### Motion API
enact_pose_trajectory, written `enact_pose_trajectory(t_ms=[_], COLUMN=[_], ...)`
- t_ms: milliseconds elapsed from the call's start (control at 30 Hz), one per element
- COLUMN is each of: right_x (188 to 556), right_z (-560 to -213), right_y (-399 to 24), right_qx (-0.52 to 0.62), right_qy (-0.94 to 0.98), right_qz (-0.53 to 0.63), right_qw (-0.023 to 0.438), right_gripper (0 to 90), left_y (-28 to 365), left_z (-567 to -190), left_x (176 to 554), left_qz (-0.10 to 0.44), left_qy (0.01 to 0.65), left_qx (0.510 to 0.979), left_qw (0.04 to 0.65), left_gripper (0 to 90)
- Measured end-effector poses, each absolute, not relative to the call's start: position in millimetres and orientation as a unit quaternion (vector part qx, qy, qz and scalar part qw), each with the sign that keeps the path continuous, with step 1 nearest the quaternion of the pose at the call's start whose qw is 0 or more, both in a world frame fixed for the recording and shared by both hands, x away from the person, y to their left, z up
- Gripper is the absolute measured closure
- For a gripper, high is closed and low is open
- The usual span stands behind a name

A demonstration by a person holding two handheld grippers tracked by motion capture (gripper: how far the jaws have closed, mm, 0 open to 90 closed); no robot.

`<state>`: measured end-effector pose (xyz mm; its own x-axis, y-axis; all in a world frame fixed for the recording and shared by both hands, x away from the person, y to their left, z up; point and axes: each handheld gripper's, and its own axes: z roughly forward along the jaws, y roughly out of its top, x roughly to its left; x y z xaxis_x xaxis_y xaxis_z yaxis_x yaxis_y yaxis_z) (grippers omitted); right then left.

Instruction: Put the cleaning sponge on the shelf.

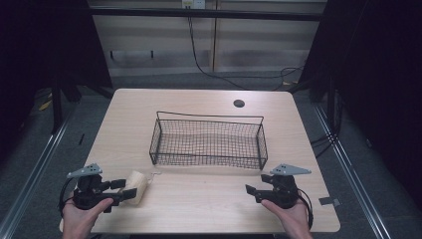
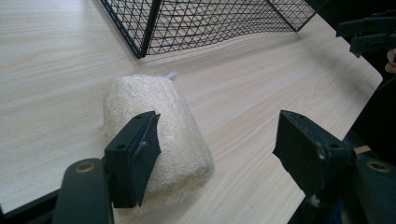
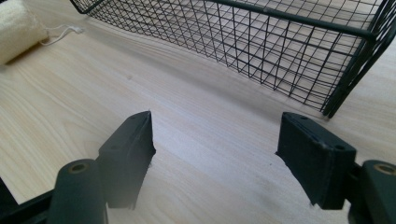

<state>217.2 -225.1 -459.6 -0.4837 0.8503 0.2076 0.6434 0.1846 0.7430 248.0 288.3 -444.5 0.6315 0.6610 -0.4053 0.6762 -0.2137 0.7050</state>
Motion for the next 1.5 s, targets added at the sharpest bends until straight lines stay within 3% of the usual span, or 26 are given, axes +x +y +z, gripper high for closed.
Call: enact_pose_trajectory(t_ms=[833,1133,1333,1500], right_x=[214,215,215,216], right_z=[-459,-460,-459,-460], right_y=[-221,-220,-218,-217], right_qx=[0.482,0.481,0.474,0.474], right_qy=[0.769,0.770,0.772,0.774], right_qz=[0.405,0.405,0.410,0.408], right_qw=[0.109,0.103,0.102,0.098], right_gripper=[24.9,24.9,25.1,24.8], left_y=[284,276,277,274], left_z=[-414,-407,-404,-401], left_x=[248,257,263,273], left_qz=[-0.025,-0.028,-0.024,-0.054], left_qy=[0.426,0.436,0.453,0.466], left_qx=[0.793,0.822,0.820,0.836], left_qw=[0.434,0.367,0.347,0.284], left_gripper=[33.5,34.9,29.4,29.0])
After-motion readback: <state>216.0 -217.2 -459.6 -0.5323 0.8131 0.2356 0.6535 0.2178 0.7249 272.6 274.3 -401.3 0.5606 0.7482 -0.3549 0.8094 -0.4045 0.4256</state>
